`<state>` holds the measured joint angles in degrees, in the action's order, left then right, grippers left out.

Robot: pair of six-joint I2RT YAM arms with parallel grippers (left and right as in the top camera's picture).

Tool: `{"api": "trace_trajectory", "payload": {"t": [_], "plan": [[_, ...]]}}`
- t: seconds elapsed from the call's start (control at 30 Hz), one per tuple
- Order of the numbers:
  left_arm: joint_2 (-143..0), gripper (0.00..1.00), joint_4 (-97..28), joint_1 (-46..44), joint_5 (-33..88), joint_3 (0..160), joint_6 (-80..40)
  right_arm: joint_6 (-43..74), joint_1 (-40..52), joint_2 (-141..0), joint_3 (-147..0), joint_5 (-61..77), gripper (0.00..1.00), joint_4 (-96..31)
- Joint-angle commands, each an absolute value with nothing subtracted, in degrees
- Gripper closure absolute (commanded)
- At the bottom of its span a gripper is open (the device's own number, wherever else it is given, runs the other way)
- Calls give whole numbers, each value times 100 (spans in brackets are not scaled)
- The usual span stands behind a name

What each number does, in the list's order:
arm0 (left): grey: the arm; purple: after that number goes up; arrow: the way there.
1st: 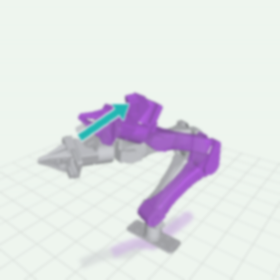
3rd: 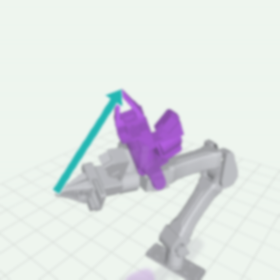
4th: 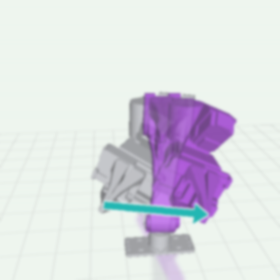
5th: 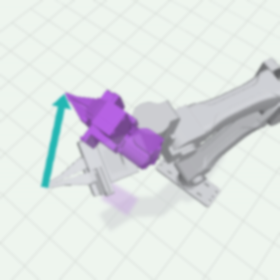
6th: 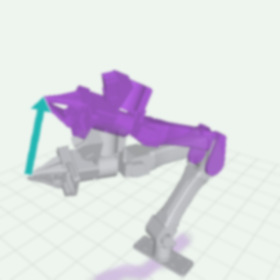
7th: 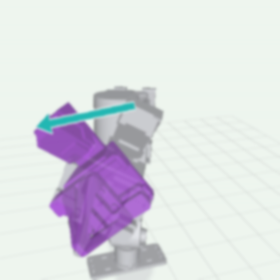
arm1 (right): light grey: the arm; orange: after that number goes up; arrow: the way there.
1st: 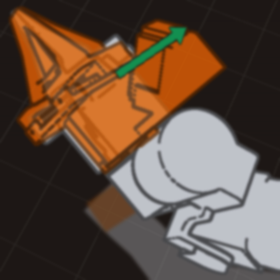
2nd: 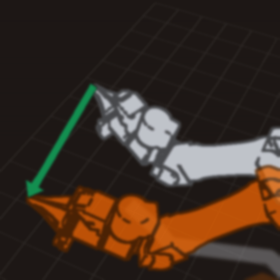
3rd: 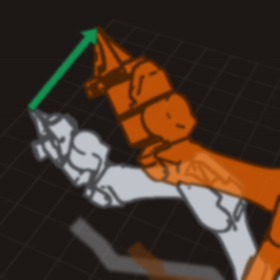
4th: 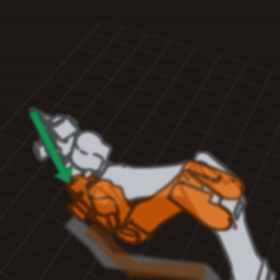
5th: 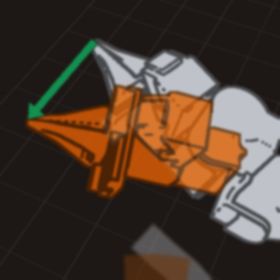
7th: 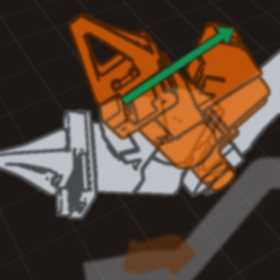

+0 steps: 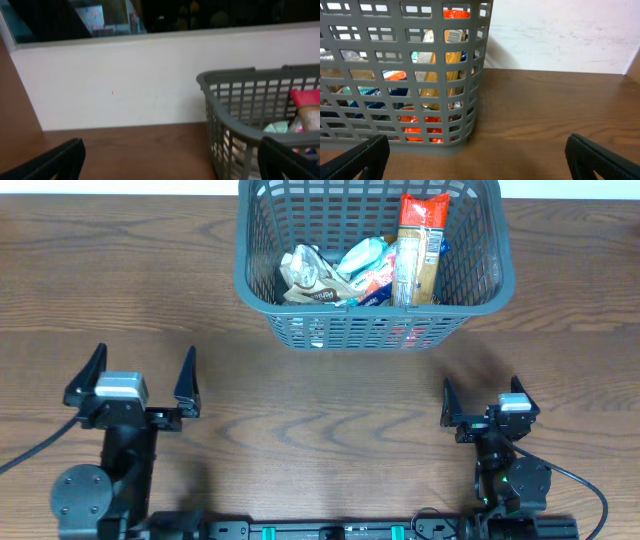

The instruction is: Pack container

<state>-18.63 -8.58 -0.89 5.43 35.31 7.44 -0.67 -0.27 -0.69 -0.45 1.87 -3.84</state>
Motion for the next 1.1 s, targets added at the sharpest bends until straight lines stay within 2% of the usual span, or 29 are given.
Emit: {"api": "trace_trajectory", "payload": {"t": [0.0,0.57,1.07], "plan": [[-1577,2,-484,54,882,3004,810,-132,19,-30,-32,174,1,-410],[-657,1,1452,97,836,847,749,-132,19,-30,-32,174,1,-410],[-226,1,1568,134,838,137,720,-132,19,-30,-32,174,1,-410]]}}
